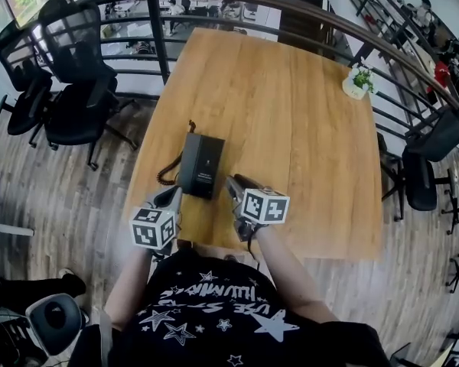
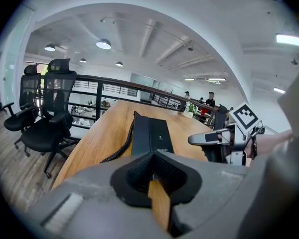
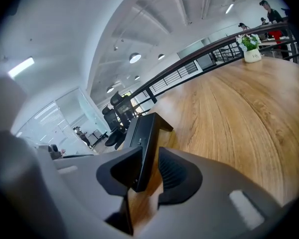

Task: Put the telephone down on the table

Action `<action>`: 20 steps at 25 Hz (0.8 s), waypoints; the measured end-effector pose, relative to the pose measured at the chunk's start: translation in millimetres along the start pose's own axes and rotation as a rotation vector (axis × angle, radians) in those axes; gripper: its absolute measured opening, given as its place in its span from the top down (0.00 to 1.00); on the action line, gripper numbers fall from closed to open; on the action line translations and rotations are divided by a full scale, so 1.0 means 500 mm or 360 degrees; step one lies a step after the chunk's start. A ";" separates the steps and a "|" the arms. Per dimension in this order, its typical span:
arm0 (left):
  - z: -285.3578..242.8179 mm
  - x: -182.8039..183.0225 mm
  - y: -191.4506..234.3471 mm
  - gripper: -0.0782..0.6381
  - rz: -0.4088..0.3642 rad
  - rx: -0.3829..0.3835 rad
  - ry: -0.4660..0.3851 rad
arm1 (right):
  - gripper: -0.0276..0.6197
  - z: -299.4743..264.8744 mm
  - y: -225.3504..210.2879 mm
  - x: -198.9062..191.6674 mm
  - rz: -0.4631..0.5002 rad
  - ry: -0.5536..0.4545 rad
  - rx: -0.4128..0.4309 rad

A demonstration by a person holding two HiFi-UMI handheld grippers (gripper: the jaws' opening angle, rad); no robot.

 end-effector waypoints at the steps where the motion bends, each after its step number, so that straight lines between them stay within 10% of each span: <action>1: 0.003 -0.002 -0.011 0.89 -0.0003 0.0004 -0.0002 | 0.81 0.011 -0.004 -0.002 0.0008 0.0000 0.0000; 7: 0.020 -0.022 -0.076 0.89 -0.0011 0.0035 -0.0013 | 0.96 0.073 -0.024 -0.020 0.0044 0.0001 0.0028; 20: 0.095 -0.142 -0.215 0.89 0.0159 0.0205 -0.0014 | 0.96 0.203 -0.072 -0.100 0.0114 0.0148 0.0186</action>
Point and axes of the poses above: the fingertips, and each gripper's own axes: z backward along the fingers, y to its left, x out of its top, the point moved 5 cm from there along z, backward along the fingers, and after that the axes turned 2 degrees about x, right-handed, at the moved point
